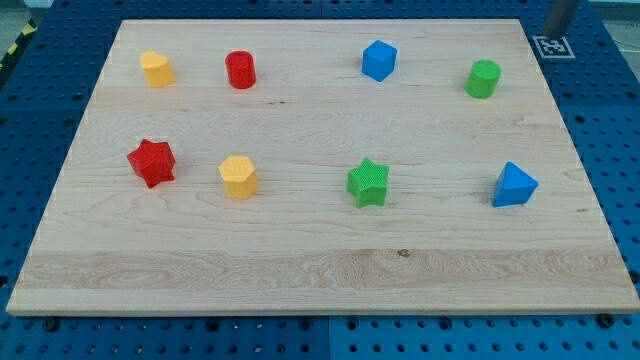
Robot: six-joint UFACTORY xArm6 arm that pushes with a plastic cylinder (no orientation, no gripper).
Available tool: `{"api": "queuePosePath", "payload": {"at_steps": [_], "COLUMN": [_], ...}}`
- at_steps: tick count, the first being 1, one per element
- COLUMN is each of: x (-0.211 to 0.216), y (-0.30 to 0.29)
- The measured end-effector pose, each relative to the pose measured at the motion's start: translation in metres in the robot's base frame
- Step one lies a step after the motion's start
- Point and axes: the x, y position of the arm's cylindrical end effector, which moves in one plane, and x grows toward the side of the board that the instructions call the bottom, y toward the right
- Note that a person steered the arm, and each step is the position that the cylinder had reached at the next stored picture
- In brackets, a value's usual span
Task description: Pull green circle towards green star diagonally
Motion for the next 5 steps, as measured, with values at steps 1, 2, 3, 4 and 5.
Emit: {"api": "queuePosePath", "payload": {"at_steps": [1, 2, 3, 4, 5], "x": [0.043, 0.042, 0.042, 0.064, 0.082], "y": [-0.013, -0.028, -0.049, -0.07, -0.1]}}
